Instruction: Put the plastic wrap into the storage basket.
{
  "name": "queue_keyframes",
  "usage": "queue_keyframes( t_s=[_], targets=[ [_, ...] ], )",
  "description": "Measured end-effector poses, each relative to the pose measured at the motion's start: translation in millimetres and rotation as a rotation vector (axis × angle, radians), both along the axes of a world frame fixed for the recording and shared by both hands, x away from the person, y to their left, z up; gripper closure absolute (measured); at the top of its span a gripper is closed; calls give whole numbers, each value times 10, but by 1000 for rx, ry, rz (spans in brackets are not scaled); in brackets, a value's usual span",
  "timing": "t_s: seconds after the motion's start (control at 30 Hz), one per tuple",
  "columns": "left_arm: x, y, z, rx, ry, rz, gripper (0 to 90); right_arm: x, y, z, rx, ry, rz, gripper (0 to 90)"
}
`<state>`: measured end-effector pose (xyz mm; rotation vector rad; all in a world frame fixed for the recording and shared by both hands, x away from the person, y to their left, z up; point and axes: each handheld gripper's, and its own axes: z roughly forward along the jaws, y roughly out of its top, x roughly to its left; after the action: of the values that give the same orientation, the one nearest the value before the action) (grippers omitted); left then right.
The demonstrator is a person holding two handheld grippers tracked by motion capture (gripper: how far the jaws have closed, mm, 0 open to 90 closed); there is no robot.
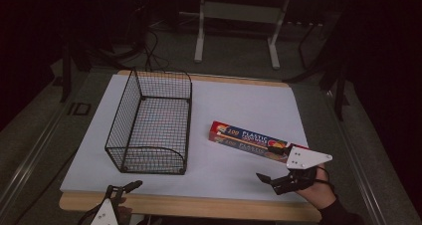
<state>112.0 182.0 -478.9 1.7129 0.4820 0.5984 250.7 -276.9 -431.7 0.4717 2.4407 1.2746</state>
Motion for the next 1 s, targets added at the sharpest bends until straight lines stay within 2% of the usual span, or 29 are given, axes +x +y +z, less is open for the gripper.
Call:
queue_keyframes(
  t_s=[0.13, 0.27, 0.6, 0.67, 0.73, 0.77, 0.93, 1.0],
  targets=[
    [-2, -5, 0, 1, -1, -1, 0, 104, -31, 36, -13, -5, -22, 144],
    [4, -2, -2, -1, 1, 0, 0, 240, -61, 54, -49, 1, -38, 147],
    [9, -5, -6, 1, 4, 0, 1, 532, -85, 44, -100, 41, -66, 151],
    [10, -6, -7, 1, 4, -1, 1, 636, -84, 6, -114, 60, -70, 152],
    [11, -6, -9, 3, 5, 0, 1, 671, -88, -10, -116, 67, -77, 152],
    [12, -6, -10, 2, 5, 0, 0, 742, -98, -47, -122, 91, -79, 165],
    [18, -9, -16, 4, 10, -1, 1, 865, -117, -135, -136, 112, -93, 166],
    [20, -10, -18, 6, 11, -1, 0, 948, -125, -209, -159, 127, -100, 177]
  ],
)
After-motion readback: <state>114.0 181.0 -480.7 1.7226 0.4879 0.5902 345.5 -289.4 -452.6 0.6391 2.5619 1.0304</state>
